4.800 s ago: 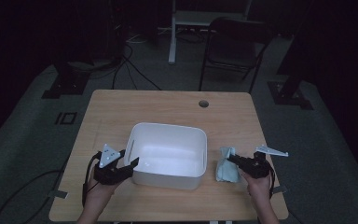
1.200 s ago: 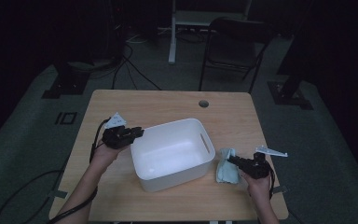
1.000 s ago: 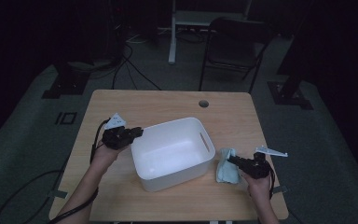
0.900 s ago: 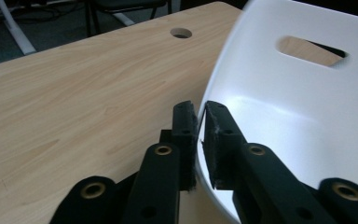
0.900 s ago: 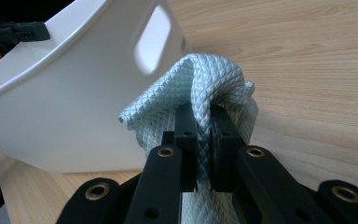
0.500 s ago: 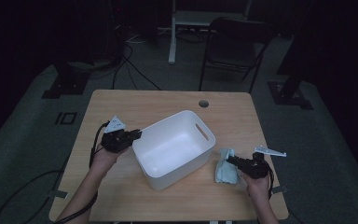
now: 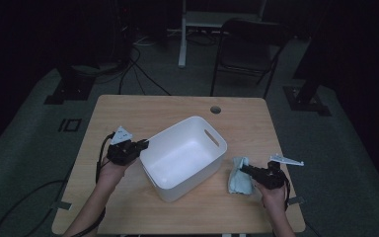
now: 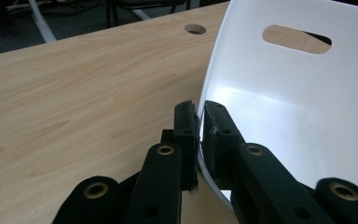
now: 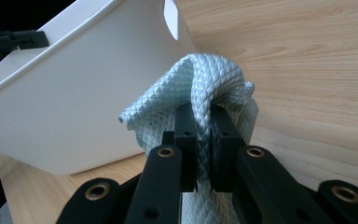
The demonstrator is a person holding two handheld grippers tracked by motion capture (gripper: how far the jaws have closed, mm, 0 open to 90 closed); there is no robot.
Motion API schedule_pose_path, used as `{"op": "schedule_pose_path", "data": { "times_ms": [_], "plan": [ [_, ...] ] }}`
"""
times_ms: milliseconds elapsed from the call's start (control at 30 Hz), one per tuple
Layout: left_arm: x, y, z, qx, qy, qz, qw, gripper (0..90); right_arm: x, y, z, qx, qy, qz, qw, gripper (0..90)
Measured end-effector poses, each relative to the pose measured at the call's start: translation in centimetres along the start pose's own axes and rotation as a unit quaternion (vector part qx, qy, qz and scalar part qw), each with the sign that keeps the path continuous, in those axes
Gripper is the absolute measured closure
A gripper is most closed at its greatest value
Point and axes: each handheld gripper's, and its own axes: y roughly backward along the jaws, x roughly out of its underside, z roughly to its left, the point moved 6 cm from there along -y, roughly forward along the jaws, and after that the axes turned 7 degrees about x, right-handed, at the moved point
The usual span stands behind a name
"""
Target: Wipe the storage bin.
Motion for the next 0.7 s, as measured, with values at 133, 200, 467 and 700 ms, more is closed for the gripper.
{"op": "schedule_pose_path", "data": {
  "times_ms": [133,200,467,700],
  "plan": [
    [0.30,0.26,-0.47,-0.007,0.004,-0.007,0.9999,84.5,0.02,-0.18,0.22,-0.002,0.003,0.003,1.0000,83.9],
    [0.38,0.32,-0.57,-0.007,0.009,-0.011,0.9999,84.4,0.04,-0.22,0.31,-0.003,0.002,0.004,1.0000,84.0],
    [0.63,0.52,-0.95,-0.011,0.009,-0.021,0.9997,83.8,0.02,-0.30,0.44,-0.004,0.006,0.004,1.0000,83.9],
    [0.79,0.60,-1.19,-0.020,0.018,-0.028,0.9992,83.9,-0.01,-0.31,0.55,-0.004,0.006,0.004,1.0000,84.0]
  ]
}}
